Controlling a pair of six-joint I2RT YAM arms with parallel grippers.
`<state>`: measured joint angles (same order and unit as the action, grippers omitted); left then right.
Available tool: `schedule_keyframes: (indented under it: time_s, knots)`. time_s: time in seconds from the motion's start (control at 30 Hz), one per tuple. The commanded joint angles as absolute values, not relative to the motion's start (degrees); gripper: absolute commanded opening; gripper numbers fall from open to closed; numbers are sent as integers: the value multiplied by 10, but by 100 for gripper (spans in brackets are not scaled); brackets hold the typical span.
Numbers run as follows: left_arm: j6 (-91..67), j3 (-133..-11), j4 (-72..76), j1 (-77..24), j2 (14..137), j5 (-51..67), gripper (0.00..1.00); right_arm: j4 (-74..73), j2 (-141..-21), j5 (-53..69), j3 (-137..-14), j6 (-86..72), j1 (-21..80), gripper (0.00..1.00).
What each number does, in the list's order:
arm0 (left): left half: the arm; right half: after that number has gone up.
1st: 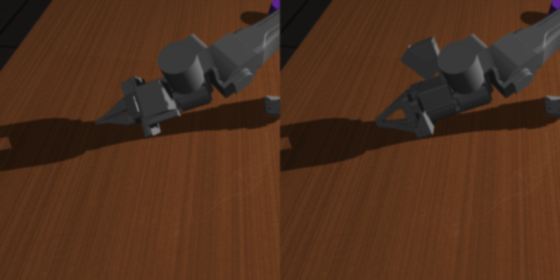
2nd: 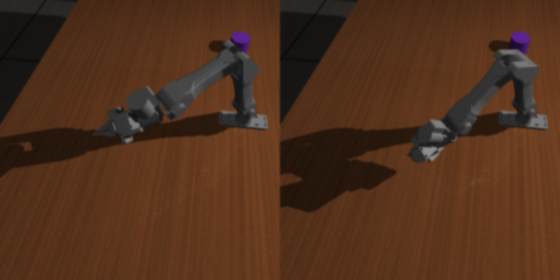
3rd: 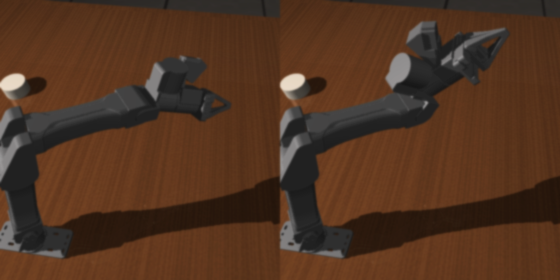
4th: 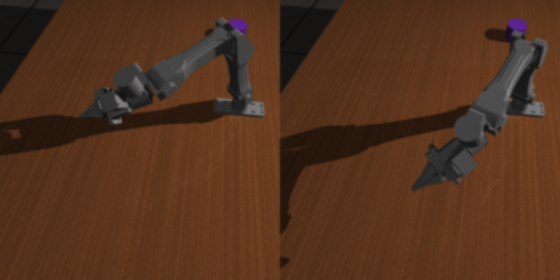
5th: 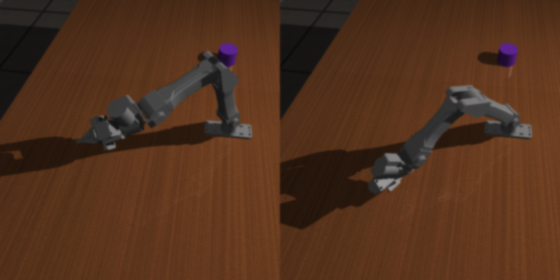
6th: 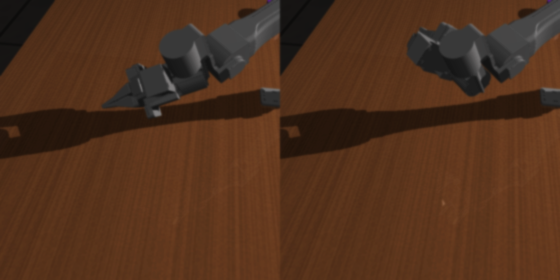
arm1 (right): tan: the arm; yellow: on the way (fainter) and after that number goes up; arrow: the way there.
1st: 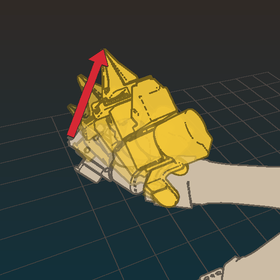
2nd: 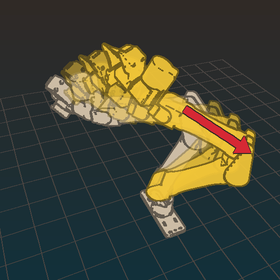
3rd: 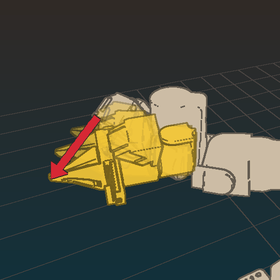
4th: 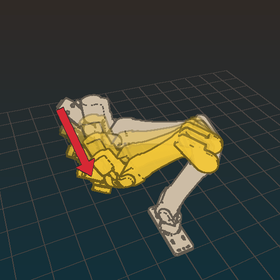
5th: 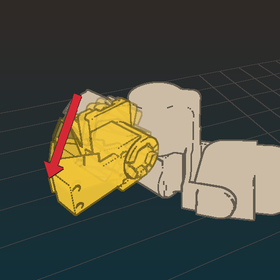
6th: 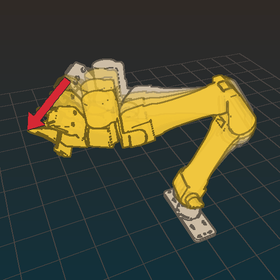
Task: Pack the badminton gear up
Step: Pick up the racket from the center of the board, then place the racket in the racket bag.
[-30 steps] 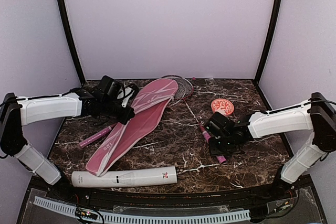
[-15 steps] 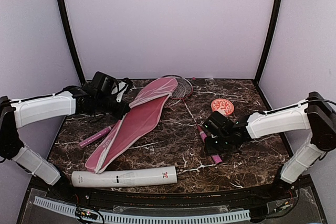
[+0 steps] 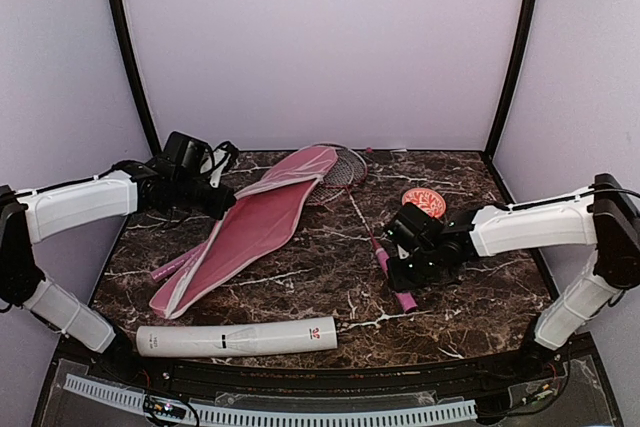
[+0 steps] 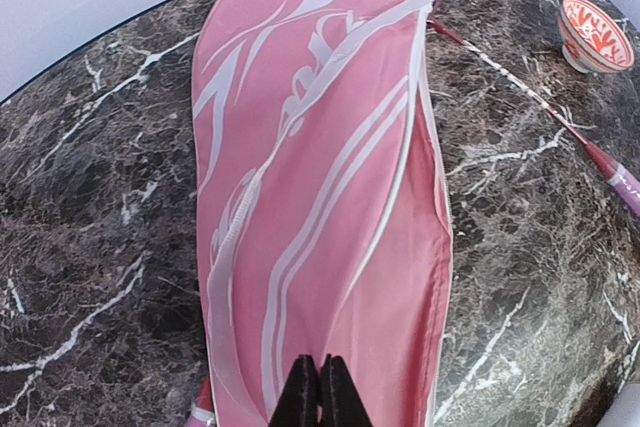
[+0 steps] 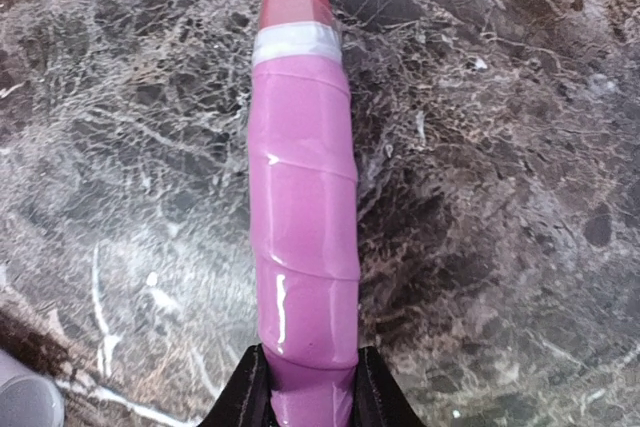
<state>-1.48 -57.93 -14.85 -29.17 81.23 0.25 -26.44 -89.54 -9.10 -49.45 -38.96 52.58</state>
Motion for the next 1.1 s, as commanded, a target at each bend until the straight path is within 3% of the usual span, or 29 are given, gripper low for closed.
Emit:
schedule_keyframes:
  time_s: [0.0, 0.3, 0.73, 1.07]
  knots:
    - [-15, -587, -136, -260, 781, -12, 0, -346, -841, -79, -528, -374, 532, 4]
    - [-25, -580, -129, -189, 753, -28, 0, -472, -741, -77, -551, -368, 556, 0]
    - [-38, -584, -144, -97, 758, -49, 0, -544, -610, -97, -520, -399, 639, 0]
    - [-69, -577, -122, -57, 771, 17, 0, -496, -568, -53, -509, -368, 684, 0]
